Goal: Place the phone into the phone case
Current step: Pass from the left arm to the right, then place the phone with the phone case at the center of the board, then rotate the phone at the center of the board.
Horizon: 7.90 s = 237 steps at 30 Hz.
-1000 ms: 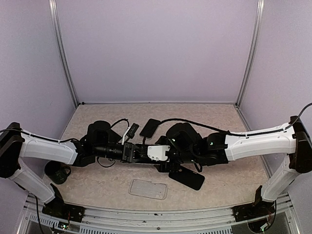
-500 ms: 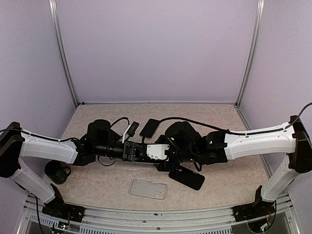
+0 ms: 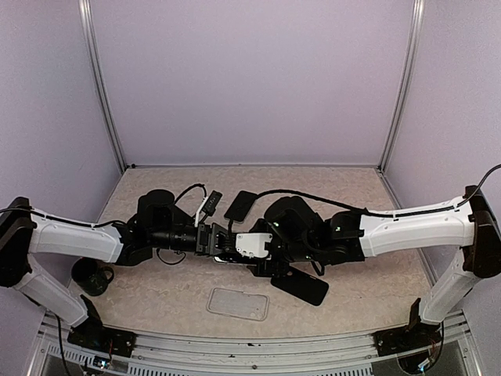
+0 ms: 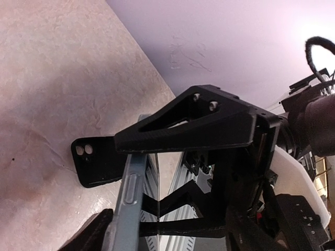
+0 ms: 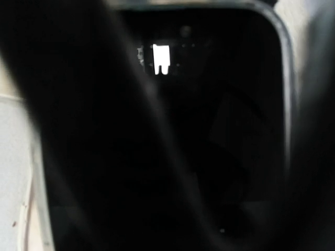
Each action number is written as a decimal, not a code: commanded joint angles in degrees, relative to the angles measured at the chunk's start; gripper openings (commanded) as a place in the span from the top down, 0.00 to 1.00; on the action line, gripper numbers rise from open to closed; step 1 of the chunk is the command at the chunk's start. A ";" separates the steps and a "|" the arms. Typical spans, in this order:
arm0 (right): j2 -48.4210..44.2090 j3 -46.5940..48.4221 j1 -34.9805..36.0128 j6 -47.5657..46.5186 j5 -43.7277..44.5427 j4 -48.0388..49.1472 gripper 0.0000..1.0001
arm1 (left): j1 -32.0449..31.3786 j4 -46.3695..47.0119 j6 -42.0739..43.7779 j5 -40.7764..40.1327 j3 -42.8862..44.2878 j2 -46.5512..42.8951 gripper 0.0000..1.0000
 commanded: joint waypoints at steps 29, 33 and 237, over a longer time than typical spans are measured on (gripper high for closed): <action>-1.77 2.56 -3.04 6.73 4.18 0.67 0.71 | 10.22 3.98 -3.93 -11.18 -12.70 -19.87 0.01; -1.47 4.14 -5.40 9.82 4.64 -0.68 0.71 | 10.34 3.89 -4.23 -11.20 -13.10 -20.38 0.01; 7.59 12.75 -33.32 46.14 -4.42 -8.62 0.01 | 12.67 -25.89 11.60 -31.96 30.91 20.93 0.01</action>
